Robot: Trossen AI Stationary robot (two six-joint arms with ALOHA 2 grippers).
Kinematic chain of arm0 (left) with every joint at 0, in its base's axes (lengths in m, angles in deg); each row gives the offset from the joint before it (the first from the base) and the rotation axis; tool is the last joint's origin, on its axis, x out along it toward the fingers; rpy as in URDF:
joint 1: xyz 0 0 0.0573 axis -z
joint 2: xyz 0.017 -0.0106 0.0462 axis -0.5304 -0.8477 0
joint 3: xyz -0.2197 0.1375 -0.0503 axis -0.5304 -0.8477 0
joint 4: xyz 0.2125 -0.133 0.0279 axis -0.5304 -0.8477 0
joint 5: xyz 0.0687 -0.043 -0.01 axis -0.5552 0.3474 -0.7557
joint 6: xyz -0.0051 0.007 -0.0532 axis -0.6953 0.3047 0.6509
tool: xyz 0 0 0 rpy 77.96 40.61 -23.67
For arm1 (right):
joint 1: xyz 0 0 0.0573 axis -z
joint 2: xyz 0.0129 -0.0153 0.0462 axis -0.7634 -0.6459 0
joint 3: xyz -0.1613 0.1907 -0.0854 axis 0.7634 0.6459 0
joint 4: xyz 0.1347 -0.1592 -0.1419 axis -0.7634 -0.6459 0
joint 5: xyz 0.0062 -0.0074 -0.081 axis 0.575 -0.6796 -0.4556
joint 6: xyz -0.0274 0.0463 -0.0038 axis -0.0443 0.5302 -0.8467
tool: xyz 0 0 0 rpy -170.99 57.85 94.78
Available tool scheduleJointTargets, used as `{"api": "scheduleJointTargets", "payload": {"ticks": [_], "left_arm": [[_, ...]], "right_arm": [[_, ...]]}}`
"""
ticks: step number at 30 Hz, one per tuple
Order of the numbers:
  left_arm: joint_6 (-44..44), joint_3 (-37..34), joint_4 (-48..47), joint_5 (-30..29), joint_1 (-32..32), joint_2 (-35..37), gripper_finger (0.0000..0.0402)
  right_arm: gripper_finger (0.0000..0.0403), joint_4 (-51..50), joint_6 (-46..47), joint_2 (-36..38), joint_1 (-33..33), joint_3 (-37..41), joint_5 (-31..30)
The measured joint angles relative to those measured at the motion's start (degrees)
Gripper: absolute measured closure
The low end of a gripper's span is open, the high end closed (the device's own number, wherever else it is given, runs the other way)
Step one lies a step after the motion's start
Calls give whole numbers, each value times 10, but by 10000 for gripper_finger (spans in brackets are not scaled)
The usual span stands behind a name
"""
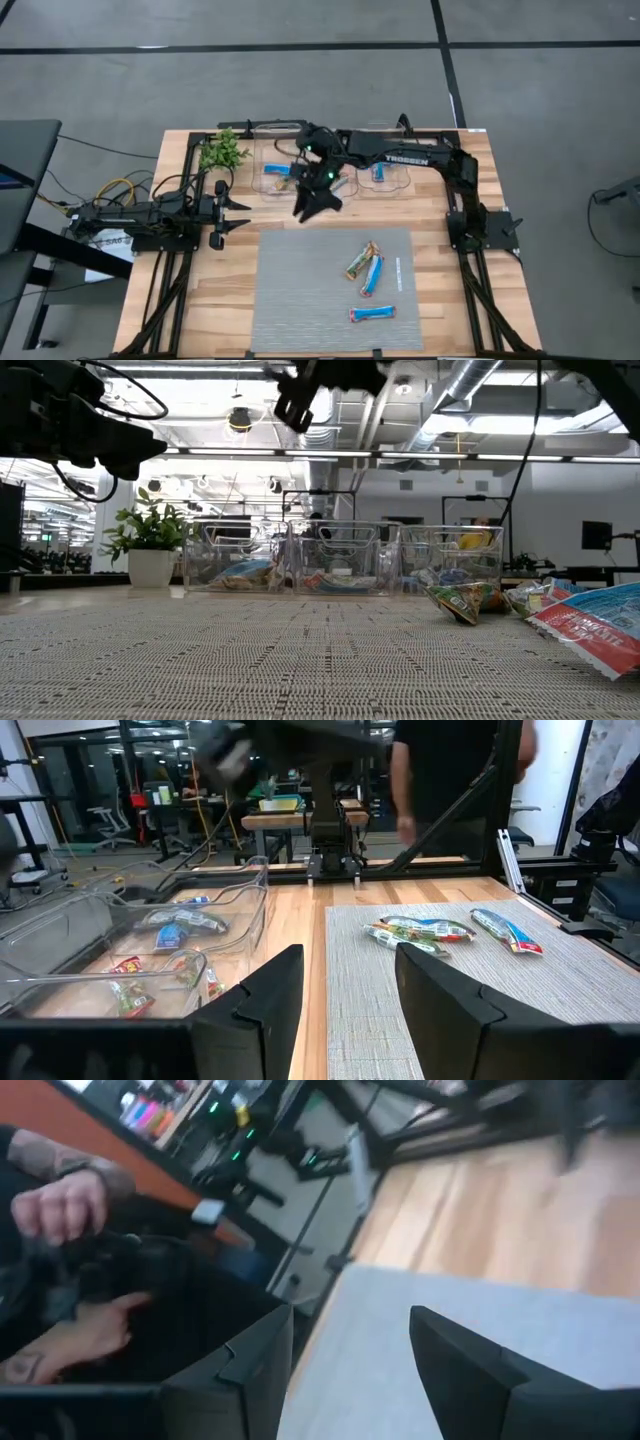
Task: Pick and place Granola Bars by type
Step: Put the orange granola bar into the left transparent bin
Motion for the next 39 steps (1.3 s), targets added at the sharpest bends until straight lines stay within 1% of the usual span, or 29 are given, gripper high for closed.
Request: {"api": "scheduleJointTargets", "payload": {"ticks": [6, 8, 9, 11, 14, 17, 20, 23, 26, 30, 35, 39], "left_arm": [[0, 0, 0, 0, 0, 0, 247], [0, 0, 0, 0, 0, 0, 247], [0, 0, 0, 0, 0, 0, 247], [0, 0, 0, 0, 0, 0, 247], [0, 0, 0, 0, 0, 0, 247], [0, 0, 0, 0, 0, 0, 247], [0, 0, 0, 0, 0, 0, 247], [0, 0, 0, 0, 0, 0, 247], [0, 0, 0, 0, 0, 0, 247], [0, 0, 0, 0, 0, 0, 247], [0, 0, 0, 0, 0, 0, 247], [0, 0, 0, 0, 0, 0, 247]], "right_arm": [[206, -99, -47, 21, -66, 0, -1], [207, -138, -72, 28, -91, 0, -11], [208, -159, -88, 33, -105, 0, -26], [209, -205, -123, 40, -131, 0, -74], [209, -274, -168, 48, -169, 0, -181], [207, -335, -192, 50, -202, 0, -280], [206, -378, -195, 50, -231, 0, -343], [208, -404, -195, 50, -260, 0, -366], [209, -423, -195, 50, -286, 0, -373], [209, -448, -195, 51, -314, 6, -413], [211, -446, -188, 50, -335, 53, -482], [211, -400, -160, 50, -338, 104, -524]]}}
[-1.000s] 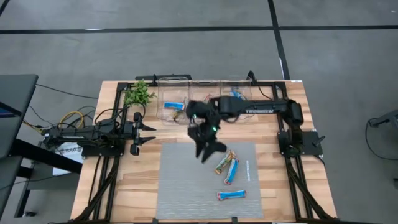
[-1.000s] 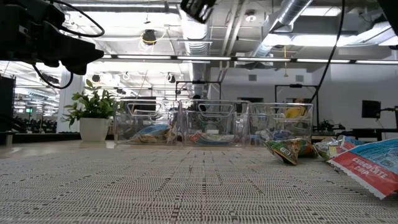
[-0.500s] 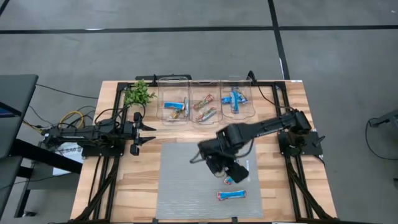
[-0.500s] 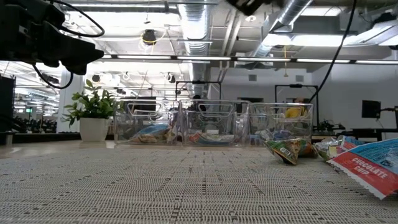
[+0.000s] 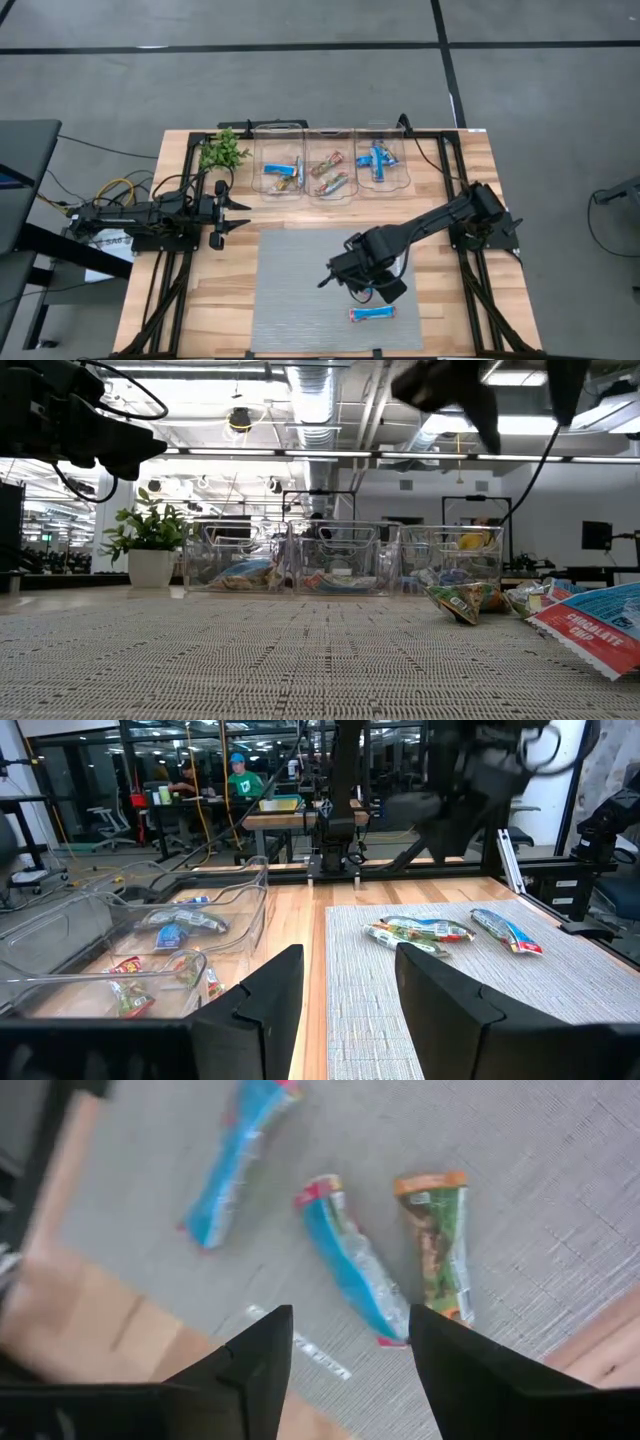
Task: Pick and place Granola Bars by type
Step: Put the orange granola bar into the left transparent bin
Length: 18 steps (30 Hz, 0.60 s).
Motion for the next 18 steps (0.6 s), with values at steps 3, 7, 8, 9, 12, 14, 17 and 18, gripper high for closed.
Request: {"api": "scheduleJointTargets", "payload": {"ticks": [3, 7, 8, 9, 12, 14, 17, 18], "left_arm": [[0, 0, 0, 0, 0, 0, 247], [0, 0, 0, 0, 0, 0, 247], [0, 0, 0, 0, 0, 0, 247], [0, 0, 0, 0, 0, 0, 247], [0, 0, 0, 0, 0, 0, 247], [0, 0, 0, 0, 0, 0, 247], [0, 0, 0, 0, 0, 0, 247], [0, 0, 0, 0, 0, 0, 247]], "right_arm": [[212, 49, 14, 1, 0, 39, -8], [213, 128, 15, 24, 0, 111, -8], [213, 145, 16, 35, 0, 134, -8], [213, 162, 17, 46, 1, 155, -8], [215, 226, 16, 80, 9, 219, -17], [217, 257, 15, 99, 16, 258, -46], [220, 302, 1, 120, 26, 313, -85], [221, 318, -2, 126, 28, 327, -91]]}}
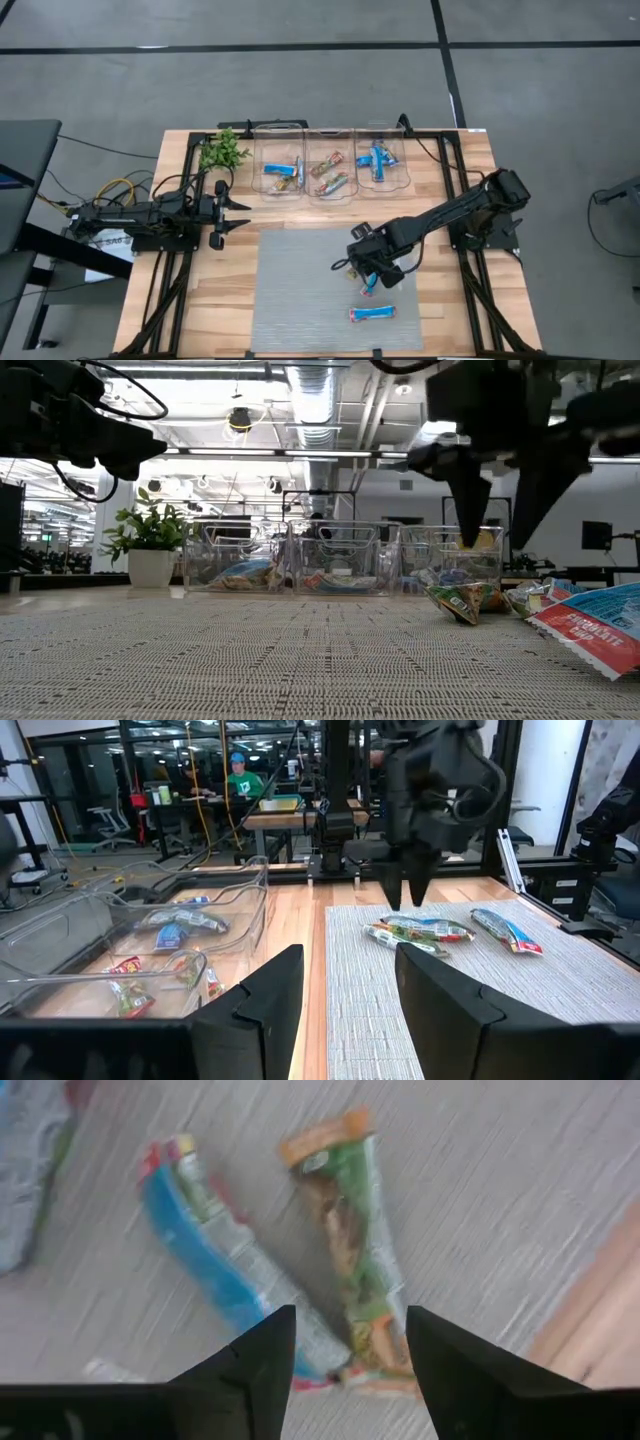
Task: Pick and place Granola Bars by type
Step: Put the orange granola bar into the left transparent bin
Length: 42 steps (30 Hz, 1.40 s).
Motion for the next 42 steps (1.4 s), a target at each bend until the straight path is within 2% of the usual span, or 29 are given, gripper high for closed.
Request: {"api": "scheduleJointTargets", "payload": {"ticks": [8, 30, 34, 42], "left_arm": [[0, 0, 0, 0, 0, 0, 247], [0, 0, 0, 0, 0, 0, 247], [0, 0, 0, 0, 0, 0, 247], [0, 0, 0, 0, 0, 0, 247]], "right_arm": [[230, 69, -2, 9, 9, 65, -3], [265, 182, -3, -8, 23, 126, -18], [284, 193, -3, -26, 20, 125, -20], [348, 207, 17, -28, 20, 116, -18]]}}
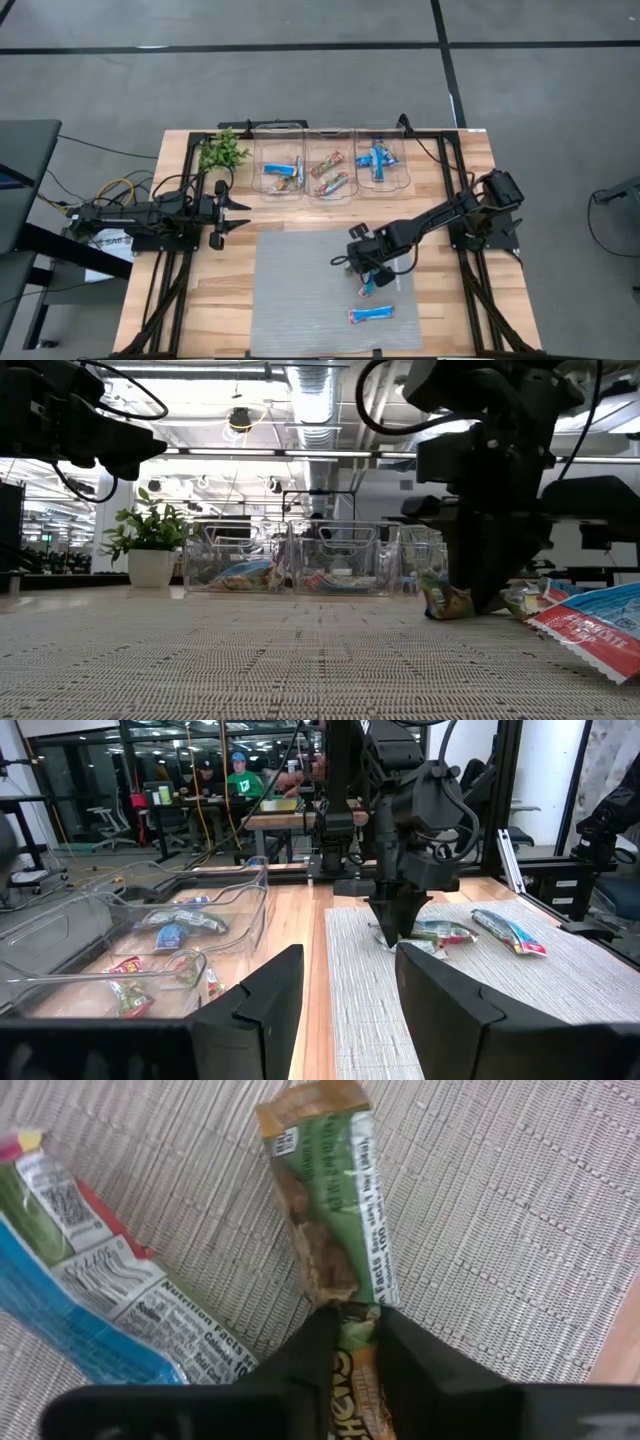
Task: Pick and place Granola Bars by type
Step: Put the orange granola bar into the left transparent bin
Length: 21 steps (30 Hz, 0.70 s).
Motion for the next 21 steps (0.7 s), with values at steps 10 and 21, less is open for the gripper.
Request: {"api": "scheduleJointTargets", "payload": {"ticks": [10, 21], "left_arm": [[0, 0, 0, 0, 0, 0, 247], [0, 0, 0, 0, 0, 0, 247]], "right_arm": [[376, 5, 40, -2, 9, -37, 63], [381, 92, 143, -2, 37, -61, 162]]}}
